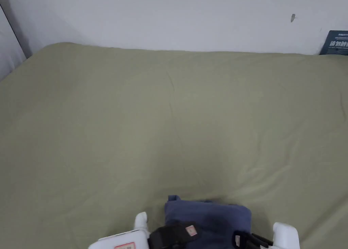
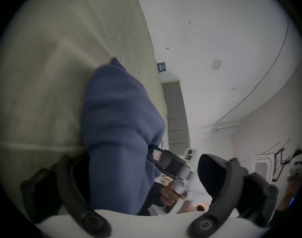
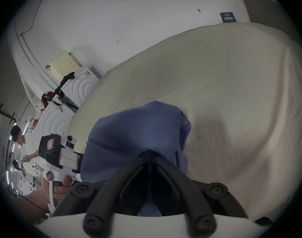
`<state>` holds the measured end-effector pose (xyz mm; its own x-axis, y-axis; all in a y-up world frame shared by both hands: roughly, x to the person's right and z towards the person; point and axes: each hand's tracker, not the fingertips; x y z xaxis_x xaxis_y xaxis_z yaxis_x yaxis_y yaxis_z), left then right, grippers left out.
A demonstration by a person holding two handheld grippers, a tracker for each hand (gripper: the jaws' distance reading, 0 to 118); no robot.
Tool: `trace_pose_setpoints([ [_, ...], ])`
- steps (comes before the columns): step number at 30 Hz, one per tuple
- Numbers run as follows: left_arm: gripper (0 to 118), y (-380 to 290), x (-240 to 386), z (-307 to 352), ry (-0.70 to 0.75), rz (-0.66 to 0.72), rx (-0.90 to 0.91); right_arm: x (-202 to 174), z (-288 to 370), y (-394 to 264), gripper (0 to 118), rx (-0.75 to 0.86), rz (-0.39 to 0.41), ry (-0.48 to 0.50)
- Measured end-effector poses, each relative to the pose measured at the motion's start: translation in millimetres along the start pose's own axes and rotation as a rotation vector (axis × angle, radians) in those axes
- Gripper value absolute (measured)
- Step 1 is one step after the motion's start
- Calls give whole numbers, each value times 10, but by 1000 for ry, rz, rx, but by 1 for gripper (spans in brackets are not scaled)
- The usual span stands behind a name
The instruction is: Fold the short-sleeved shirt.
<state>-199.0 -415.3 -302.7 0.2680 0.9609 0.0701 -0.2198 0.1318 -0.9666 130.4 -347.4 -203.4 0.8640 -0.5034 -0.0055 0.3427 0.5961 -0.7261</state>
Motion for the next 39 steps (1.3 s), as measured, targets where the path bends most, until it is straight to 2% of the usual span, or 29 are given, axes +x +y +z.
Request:
trace_pose_setpoints([
  [1, 63, 30, 13, -48, 45, -6, -7, -7, 4, 4, 7, 0, -3, 0],
  [2, 23, 21, 44, -104, 228, -6, 7, -22, 16, 9, 8, 6, -4, -5],
  [3, 23, 19, 73, -127, 301, -1, 9, -40, 30, 20, 8, 11, 0, -15],
  [5, 23, 116, 117, -48, 206, 75, -42, -93, 59, 35, 8, 10, 13, -24],
  [6, 23, 166, 255, 27, 305, 28, -52, -132, 85, 42, 8, 10, 24, -26],
  [8, 23, 282, 435, 192, 386, -124, -81, -199, 131, 48, 8, 16, 36, -20],
  [9, 23, 385, 469, 349, 416, -169, -78, -250, 153, 50, 8, 22, 41, -21],
  [10, 23, 469, 476, 494, 435, -150, -74, -295, 170, 52, 8, 26, 50, -26],
  [15, 23, 1053, 194, 1744, 597, -158, -6, -562, 221, 45, 8, 23, 100, -46],
  [19, 23, 1490, -97, 2841, 626, -169, 26, -754, 233, 34, 8, 25, 126, -44],
  [22, 23, 1752, -178, 3520, 758, -193, 88, -907, 233, 37, 8, 22, 158, -48],
  [25, 23, 1925, -402, 3977, 763, -106, 127, -1040, 233, 31, 8, 27, 170, -40],
  [27, 23, 1735, -341, 3943, 689, -90, 117, -1113, 223, 22, 8, 28, 166, -27],
  [28, 25, 1673, -331, 3893, 670, -112, 126, -1127, 226, 18, 8, 27, 165, -16],
  [29, 34, 1612, -290, 3851, 672, -139, 139, -1162, 225, 14, 8, 25, 172, -10],
  [30, 52, 1567, -236, 3849, 691, -198, 160, -1205, 227, 12, 8, 24, 183, -10],
  [31, 77, 1737, -478, 3985, 659, -204, 184, -1241, 237, 17, 8, 24, 194, -14],
  [32, 105, 1714, -450, 4043, 627, -189, 208, -1238, 257, 27, 8, 25, 197, -7],
  [33, 114, 1693, -385, 4112, 643, -183, 228, -1250, 289, 36, 8, 32, 201, 0],
  [36, 115, 1527, 210, 4325, 804, -296, 277, -1241, 421, 63, 8, 65, 205, 9],
  [39, 115, 1340, 539, 4225, 862, -399, 335, -1205, 564, 92, 8, 106, 224, -8],
])
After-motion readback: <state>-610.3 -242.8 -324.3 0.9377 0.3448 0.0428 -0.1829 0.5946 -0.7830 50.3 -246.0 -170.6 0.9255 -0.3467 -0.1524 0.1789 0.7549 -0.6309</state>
